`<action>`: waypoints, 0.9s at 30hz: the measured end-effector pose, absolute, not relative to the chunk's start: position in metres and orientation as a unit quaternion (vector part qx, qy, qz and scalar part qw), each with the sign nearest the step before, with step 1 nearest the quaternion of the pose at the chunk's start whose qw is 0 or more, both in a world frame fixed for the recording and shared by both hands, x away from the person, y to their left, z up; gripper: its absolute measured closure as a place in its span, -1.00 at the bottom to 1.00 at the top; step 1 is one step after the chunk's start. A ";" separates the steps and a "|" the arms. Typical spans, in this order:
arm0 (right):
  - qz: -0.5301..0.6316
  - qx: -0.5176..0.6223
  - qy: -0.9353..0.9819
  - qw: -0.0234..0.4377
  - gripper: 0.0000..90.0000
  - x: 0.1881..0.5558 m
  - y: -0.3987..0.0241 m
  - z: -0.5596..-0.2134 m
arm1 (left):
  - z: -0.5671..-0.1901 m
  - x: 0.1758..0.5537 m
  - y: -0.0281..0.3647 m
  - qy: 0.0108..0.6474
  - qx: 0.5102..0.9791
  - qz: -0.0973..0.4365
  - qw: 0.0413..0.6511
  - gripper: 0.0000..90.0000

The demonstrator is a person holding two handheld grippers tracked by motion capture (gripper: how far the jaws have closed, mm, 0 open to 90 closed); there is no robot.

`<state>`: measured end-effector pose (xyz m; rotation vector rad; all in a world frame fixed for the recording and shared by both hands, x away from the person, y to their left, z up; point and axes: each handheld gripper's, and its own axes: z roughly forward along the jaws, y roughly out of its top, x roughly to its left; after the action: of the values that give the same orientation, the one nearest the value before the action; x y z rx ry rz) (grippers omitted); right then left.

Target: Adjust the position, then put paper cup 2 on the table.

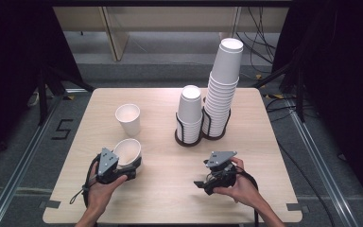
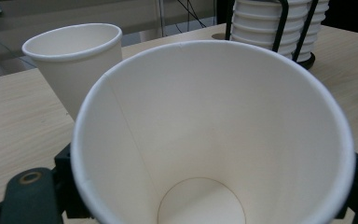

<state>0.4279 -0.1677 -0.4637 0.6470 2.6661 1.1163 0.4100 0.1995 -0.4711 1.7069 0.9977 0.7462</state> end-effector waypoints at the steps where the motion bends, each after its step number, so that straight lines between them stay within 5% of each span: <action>1: 0.375 0.222 0.896 0.090 -0.62 0.427 -0.168 -0.464 | -0.472 0.411 0.200 0.413 0.700 0.308 0.494 -0.63; 27: 0.365 0.224 0.898 0.104 -0.62 0.426 -0.176 -0.466 | -0.472 0.441 0.230 0.453 0.682 0.339 0.464 -0.64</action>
<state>0.4258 -0.1757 -0.4664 0.6604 2.6480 1.0775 0.4412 0.2298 -0.4725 1.6748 1.1136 0.8318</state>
